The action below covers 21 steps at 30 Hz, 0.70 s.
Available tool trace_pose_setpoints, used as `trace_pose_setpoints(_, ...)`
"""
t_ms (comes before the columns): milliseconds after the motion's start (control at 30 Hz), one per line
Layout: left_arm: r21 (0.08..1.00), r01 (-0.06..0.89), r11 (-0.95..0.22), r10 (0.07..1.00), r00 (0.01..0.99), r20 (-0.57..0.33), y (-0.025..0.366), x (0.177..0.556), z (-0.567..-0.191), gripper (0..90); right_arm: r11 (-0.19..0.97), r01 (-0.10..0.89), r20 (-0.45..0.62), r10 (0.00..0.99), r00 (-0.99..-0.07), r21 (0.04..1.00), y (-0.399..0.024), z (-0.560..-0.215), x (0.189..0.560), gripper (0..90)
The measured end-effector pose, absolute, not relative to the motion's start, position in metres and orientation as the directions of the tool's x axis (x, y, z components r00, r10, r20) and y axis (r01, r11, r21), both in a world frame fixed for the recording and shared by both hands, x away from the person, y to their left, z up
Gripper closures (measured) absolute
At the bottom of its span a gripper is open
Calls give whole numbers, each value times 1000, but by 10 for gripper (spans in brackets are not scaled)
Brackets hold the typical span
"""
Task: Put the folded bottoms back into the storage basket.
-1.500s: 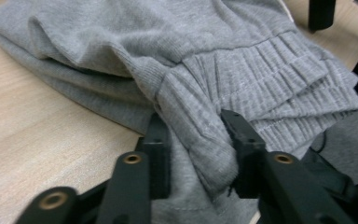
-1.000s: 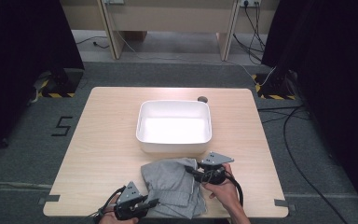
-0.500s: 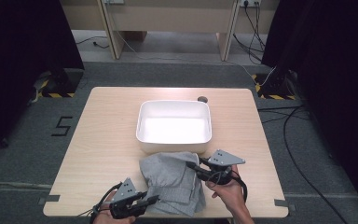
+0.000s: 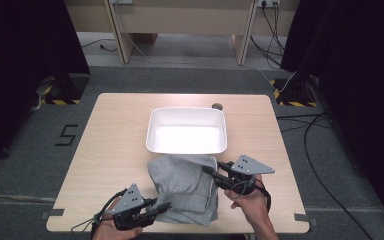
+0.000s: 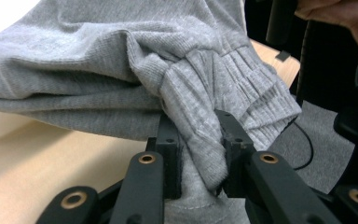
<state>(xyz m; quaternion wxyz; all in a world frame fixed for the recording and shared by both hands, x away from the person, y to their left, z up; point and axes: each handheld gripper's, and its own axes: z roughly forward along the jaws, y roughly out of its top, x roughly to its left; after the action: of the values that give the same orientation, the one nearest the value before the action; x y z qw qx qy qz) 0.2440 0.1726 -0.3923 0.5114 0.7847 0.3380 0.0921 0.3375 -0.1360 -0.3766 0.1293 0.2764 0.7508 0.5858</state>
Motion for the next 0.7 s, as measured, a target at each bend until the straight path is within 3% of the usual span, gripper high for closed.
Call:
trace_pose_setpoints(133,866,445,-229,611,758,-228,174,251,-381,731,131,250,137,559,-818,959,-136,-365,343,723)
trace_pose_setpoints(700,874,416,-252,624,760,-182,178,288,-341,731,148,246,126,556,-822,958,-125,-323,384,727)
